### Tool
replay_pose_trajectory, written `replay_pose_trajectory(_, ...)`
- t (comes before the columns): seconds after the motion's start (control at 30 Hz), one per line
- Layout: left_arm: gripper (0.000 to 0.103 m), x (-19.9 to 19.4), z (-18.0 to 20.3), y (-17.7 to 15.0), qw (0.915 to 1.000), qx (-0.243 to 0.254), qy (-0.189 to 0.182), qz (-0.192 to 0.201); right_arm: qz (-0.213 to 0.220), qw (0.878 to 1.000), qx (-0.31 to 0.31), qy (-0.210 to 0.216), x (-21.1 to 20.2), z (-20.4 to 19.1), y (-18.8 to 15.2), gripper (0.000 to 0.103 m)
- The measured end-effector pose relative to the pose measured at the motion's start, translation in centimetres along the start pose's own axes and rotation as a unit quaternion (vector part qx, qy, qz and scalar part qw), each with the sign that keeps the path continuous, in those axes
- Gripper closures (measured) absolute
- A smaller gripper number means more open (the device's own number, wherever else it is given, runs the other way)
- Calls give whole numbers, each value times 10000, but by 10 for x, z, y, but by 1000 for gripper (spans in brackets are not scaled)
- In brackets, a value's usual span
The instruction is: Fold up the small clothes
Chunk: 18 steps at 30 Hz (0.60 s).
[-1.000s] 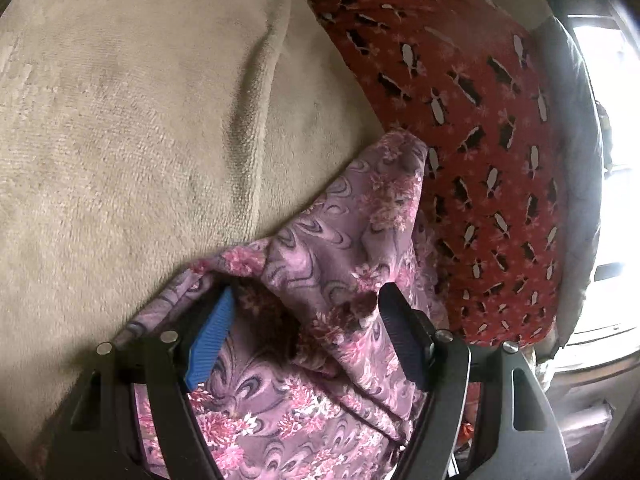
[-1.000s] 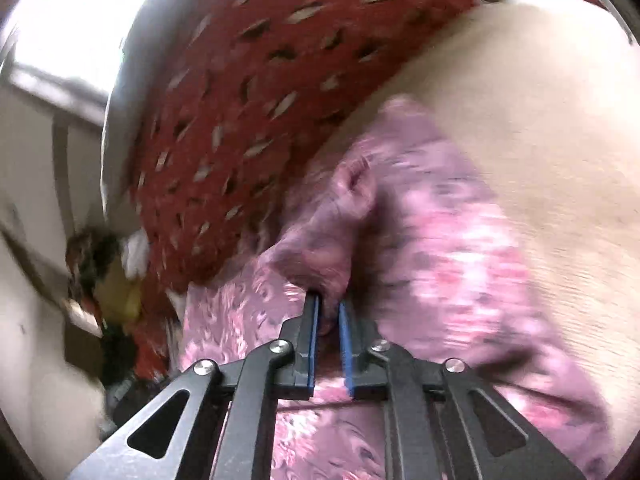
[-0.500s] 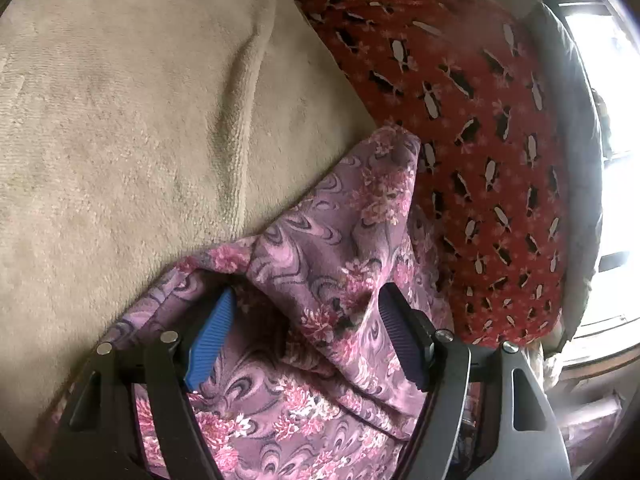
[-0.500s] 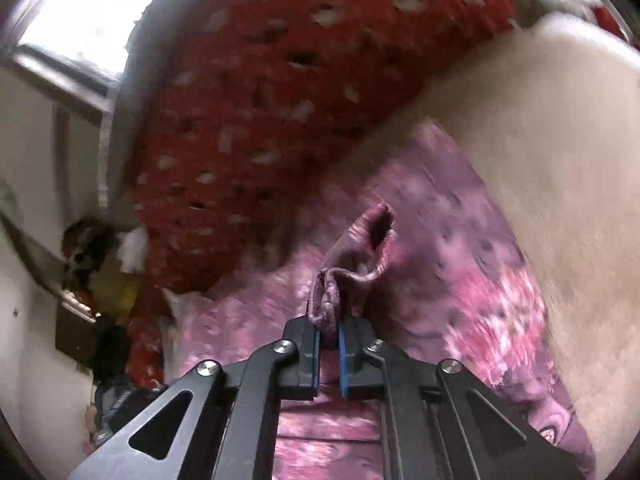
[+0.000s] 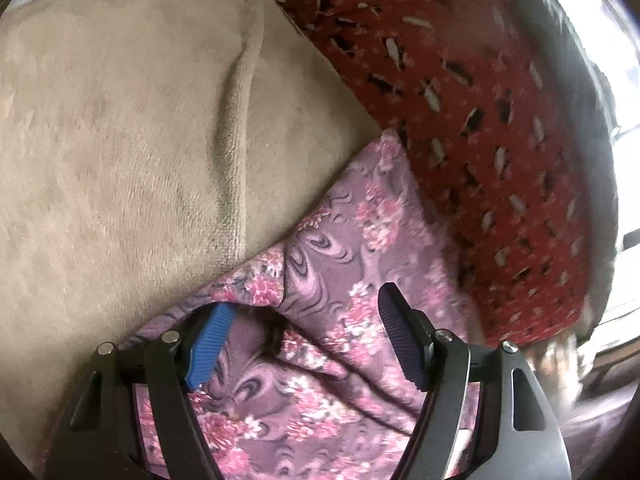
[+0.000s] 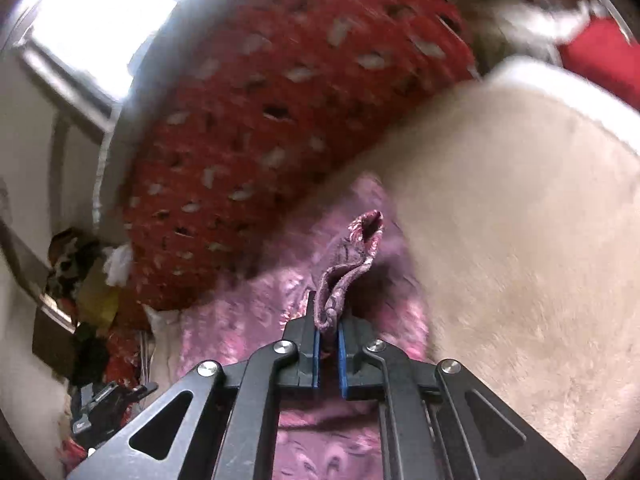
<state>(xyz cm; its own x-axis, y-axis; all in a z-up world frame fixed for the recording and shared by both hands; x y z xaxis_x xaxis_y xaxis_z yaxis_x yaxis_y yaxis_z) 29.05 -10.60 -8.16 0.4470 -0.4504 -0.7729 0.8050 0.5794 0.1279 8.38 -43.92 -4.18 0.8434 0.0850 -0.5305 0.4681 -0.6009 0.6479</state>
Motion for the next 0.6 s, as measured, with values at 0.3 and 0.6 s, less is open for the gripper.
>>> replay_pose_trajectory(0.3,30,-4,6,-23,9965,745,361,-80,-678,9959,-416,-438,-2,-1,-13,89)
replay_pose_trajectory(0.6,30,-39,-21,-105,9758,1931,946,-394,-2090,9645,-1515,-554,-32,-10,-105,86)
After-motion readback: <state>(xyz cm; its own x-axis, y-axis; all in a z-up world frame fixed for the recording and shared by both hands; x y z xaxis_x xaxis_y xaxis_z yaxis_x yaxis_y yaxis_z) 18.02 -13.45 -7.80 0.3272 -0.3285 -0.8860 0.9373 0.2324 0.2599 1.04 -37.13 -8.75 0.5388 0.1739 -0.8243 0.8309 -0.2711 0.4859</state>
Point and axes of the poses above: each gripper's, at about its wrist camera, not at the fingertips, and x roughly the way its jaws point, z to its right, y to its top, the point moved 10 cm from there along x, roughly the way its jaws point, and after that the axes turned 11 degrees about -x, right-handed, at the moved point
